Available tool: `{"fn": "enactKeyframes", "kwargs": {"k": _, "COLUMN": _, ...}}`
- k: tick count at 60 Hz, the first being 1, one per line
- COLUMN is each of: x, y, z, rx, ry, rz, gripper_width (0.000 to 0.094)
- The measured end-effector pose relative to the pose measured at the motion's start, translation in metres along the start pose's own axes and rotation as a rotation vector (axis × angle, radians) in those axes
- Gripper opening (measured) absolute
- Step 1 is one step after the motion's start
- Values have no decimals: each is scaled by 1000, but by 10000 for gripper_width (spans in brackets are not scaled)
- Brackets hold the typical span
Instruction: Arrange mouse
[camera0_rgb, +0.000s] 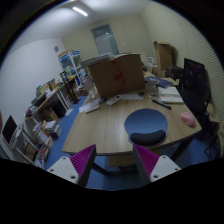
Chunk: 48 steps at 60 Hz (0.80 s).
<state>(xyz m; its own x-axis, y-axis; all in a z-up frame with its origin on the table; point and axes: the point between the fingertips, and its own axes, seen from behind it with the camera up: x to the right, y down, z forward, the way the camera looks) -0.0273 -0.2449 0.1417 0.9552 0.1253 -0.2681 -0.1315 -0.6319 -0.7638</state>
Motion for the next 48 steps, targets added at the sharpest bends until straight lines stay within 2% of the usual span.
{"fn": "enactKeyframes", "kwargs": {"k": 14, "x": 19, "y": 4, "z": -8, "rx": -20, "ry": -12, "rz": 13, "gripper_width": 768}}
{"fn": "enactKeyframes", "kwargs": {"k": 21, "x": 53, "y": 1, "z": -8, "rx": -7, "ry": 36, "rz": -12, "gripper_width": 773}}
{"fn": "enactKeyframes", "kwargs": {"k": 40, "x": 282, "y": -19, "z": 19, "rx": 38, "ry": 249, "rz": -64, "gripper_width": 772}}
{"fn": "enactKeyframes", "kwargs": {"k": 48, "x": 367, "y": -31, "z": 47, "rx": 24, "ry": 280, "rz": -115, "gripper_width": 771}}
